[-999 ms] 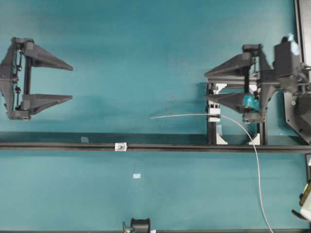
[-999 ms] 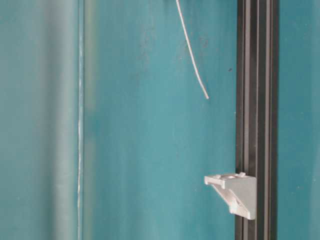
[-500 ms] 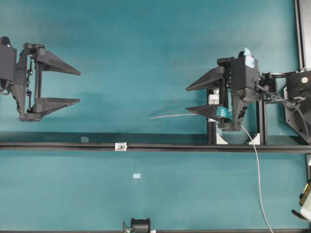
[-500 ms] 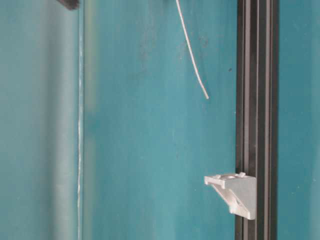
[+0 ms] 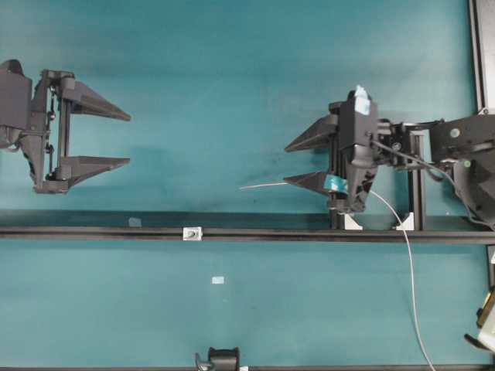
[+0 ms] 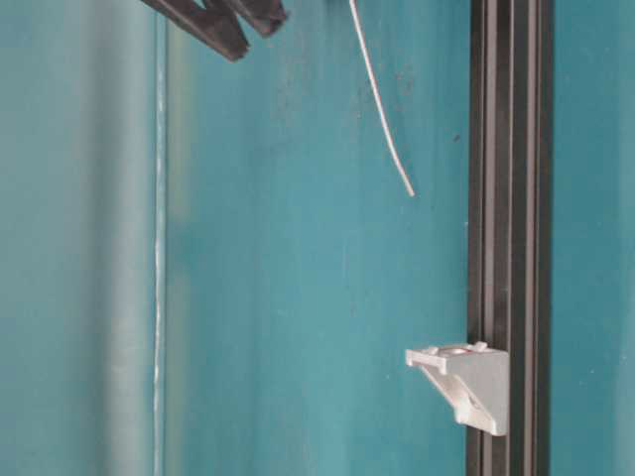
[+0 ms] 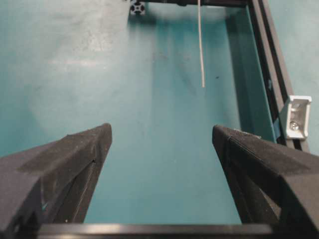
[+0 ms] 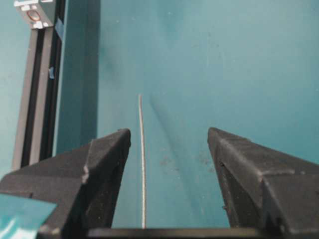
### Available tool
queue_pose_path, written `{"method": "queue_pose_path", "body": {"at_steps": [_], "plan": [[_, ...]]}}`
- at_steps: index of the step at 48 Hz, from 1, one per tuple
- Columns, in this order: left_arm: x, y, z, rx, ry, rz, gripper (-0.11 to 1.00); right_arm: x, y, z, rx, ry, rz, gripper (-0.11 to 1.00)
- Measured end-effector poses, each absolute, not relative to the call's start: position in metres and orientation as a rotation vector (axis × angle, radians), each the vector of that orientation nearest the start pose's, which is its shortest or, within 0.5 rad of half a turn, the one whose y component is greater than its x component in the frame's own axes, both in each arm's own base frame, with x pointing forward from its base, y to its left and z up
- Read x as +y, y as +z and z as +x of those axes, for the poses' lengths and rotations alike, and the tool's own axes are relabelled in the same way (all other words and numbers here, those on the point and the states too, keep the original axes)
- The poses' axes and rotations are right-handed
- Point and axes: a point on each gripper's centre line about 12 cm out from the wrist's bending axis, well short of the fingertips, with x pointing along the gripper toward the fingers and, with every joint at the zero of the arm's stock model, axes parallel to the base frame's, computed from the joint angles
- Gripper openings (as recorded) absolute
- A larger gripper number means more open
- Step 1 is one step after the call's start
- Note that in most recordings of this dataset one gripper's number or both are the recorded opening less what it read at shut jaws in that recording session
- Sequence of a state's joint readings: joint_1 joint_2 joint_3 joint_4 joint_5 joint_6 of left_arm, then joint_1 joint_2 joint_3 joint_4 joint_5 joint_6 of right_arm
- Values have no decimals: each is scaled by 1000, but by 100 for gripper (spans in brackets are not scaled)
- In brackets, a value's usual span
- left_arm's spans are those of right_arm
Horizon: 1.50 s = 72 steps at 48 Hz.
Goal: Insert the wire into the hole on the left side and pull it with the left arm.
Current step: 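Lower the right gripper and close it on the white wire near its tip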
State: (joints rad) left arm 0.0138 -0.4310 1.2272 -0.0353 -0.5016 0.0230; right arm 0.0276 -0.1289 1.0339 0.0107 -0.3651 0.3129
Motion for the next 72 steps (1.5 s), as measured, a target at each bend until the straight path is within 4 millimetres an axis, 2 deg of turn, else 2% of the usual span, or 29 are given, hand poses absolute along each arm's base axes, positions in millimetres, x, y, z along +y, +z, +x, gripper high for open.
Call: {"method": "queue_pose_path", "body": {"at_steps": [30,72], "plan": [[6,176,252,295,33,-8,69,13,114,316,606,-60,299,71],[6,175,252,296,32,-6,69,14,101,327,638,-63,291,70]]}}
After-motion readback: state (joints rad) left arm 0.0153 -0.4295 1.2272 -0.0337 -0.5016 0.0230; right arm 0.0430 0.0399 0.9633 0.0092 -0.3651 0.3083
